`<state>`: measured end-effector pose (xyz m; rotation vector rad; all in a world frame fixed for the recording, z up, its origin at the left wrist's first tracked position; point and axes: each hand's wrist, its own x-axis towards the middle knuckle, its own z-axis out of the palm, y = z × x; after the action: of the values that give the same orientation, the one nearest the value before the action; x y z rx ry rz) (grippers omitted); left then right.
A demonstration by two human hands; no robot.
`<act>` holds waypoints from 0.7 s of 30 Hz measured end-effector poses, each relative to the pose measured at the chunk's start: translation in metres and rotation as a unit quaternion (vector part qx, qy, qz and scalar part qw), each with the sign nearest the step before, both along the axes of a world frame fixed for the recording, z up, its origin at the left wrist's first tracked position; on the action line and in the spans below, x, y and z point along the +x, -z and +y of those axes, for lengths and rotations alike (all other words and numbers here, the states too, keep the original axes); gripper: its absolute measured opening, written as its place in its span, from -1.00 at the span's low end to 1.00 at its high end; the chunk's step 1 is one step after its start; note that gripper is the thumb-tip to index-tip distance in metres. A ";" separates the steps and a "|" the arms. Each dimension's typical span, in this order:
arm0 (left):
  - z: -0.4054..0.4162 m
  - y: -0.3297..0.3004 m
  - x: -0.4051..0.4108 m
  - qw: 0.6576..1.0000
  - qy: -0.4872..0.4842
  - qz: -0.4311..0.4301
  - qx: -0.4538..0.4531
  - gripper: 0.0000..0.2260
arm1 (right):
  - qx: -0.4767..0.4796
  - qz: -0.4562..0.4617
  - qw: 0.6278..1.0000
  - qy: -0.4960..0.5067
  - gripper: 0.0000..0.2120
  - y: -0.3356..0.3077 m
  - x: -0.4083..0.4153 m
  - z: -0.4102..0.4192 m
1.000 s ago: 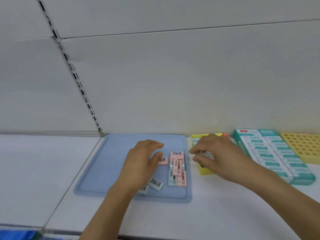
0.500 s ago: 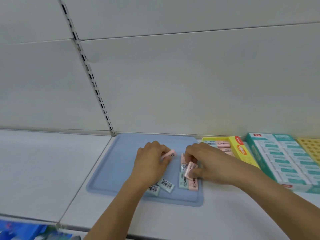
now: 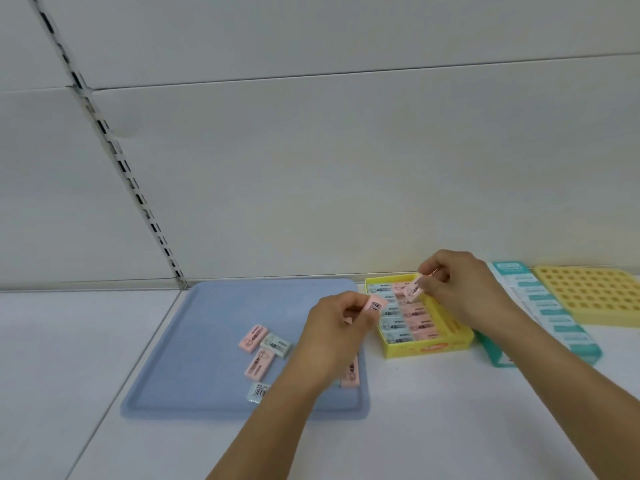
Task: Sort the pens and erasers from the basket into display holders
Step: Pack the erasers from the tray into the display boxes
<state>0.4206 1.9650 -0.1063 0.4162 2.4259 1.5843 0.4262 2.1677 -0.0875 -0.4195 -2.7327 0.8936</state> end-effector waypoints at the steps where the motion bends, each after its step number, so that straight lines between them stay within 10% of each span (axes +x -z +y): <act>1: 0.003 0.001 0.000 1.000 0.005 0.013 -0.020 -0.87 | 0.005 0.002 1.000 0.003 -0.93 0.003 -0.001 -0.001; 8: 0.008 0.001 -0.003 0.999 0.018 0.012 -0.036 -0.84 | 0.008 0.022 1.000 0.002 -0.91 0.021 -0.006 -0.005; 21: 0.008 0.000 0.000 0.998 -0.014 -0.009 0.067 -0.86 | 0.342 -0.036 0.937 -0.059 -0.71 0.022 -0.002 -0.006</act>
<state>0.4205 1.9727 -0.1063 0.3900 2.3298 1.7620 0.4238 2.1615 -0.1099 -0.1480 -2.9207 -0.0927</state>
